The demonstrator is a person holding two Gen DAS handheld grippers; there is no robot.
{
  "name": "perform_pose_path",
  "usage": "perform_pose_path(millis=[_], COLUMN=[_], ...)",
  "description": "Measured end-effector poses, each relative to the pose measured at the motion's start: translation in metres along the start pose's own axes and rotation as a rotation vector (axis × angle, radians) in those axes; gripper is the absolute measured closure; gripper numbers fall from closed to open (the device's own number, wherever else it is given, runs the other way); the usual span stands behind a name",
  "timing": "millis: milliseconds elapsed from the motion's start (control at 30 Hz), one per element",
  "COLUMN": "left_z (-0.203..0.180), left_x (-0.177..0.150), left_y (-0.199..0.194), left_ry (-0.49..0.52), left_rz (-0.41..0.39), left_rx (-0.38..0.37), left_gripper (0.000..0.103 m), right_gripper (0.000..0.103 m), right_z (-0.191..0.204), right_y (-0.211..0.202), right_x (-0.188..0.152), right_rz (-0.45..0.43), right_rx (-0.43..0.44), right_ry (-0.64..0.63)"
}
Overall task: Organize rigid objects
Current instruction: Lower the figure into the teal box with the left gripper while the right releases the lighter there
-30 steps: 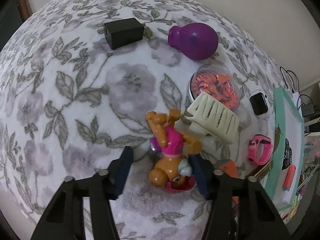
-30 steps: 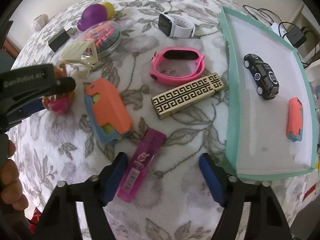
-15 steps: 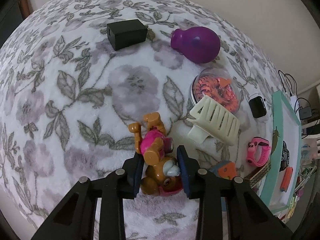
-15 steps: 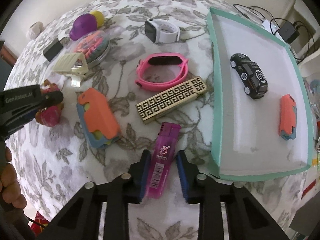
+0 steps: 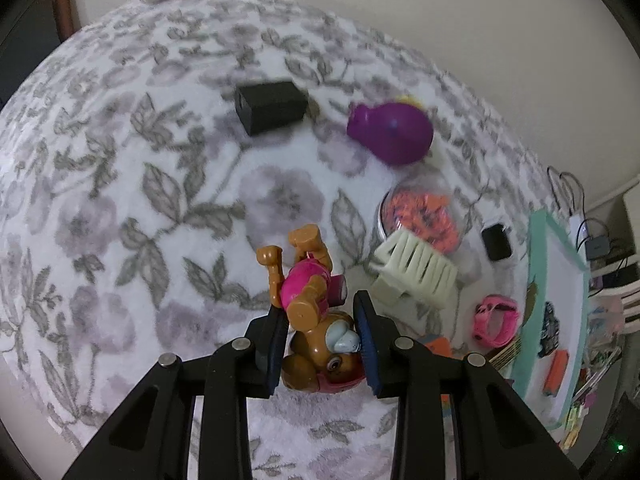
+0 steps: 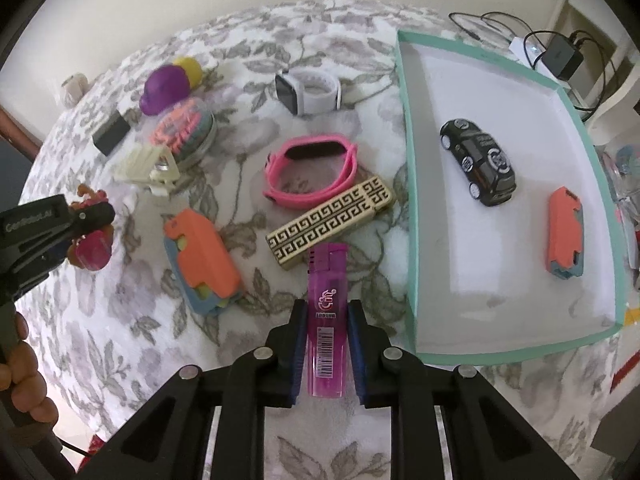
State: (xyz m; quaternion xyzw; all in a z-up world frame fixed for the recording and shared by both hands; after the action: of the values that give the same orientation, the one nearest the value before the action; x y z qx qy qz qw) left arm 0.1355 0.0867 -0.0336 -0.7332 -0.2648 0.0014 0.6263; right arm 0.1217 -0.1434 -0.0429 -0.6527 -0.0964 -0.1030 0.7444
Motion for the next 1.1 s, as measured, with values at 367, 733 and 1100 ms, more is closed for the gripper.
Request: perform_pose_path(millis=[367, 733, 1100], left_z=[-0.055, -0.158, -0.253], left_x=[0.02, -0.011, -0.057], left_y=[-0.066, -0.061, -0.047], left_ry=[0.095, 0.276, 0.49], left_rz=[-0.184, -0.166, -0.151], left_rx=[-0.093, -0.208, -0.305], left_gripper=[0.069, 0.069, 0.069], right_gripper=[0.082, 0.082, 0.082], right_z=[-0.037, -0.126, -0.21], right_y=[-0.051, -0.064, -0.08], right_x=[0.035, 0.048, 0.05], right_rz=[-0.213, -0.278, -0.325], right_rx=[-0.054, -0.185, -0.248], right_ry=[0.083, 0.202, 0.357])
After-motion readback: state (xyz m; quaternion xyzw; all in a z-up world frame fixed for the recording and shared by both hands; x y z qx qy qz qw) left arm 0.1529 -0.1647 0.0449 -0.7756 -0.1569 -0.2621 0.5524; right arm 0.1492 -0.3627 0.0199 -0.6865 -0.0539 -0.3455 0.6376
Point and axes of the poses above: each gripper's, at about its wrist camera, not at the fingertips, and y roughly the way its jaws point, z to its left, x to its top, the point moved 10 cm from there along y, roughly the way its jaws point, and after that the axes turned 8 degrees about y, right-handed, at the moved point
